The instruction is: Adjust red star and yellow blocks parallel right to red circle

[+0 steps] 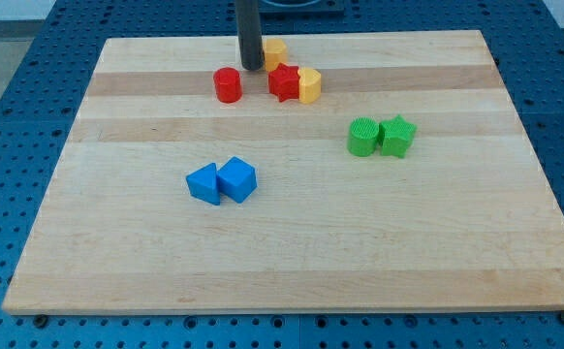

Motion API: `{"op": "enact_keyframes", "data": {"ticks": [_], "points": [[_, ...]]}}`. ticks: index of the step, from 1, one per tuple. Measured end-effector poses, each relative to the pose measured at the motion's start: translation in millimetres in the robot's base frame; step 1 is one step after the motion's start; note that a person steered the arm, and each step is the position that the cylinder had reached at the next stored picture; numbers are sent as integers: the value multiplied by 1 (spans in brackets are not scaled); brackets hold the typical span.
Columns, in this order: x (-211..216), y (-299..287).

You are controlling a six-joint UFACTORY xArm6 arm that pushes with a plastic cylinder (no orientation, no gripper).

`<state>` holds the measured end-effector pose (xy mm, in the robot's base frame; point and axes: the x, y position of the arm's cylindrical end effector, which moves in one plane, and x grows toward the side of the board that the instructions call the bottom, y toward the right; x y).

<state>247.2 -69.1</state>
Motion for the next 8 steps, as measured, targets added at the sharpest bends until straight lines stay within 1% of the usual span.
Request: {"op": "enact_keyframes", "data": {"ticks": [1,2,3,6,8], "points": [[-27,-10],[-34,1],[-29,22],[8,90],[22,115]]}}
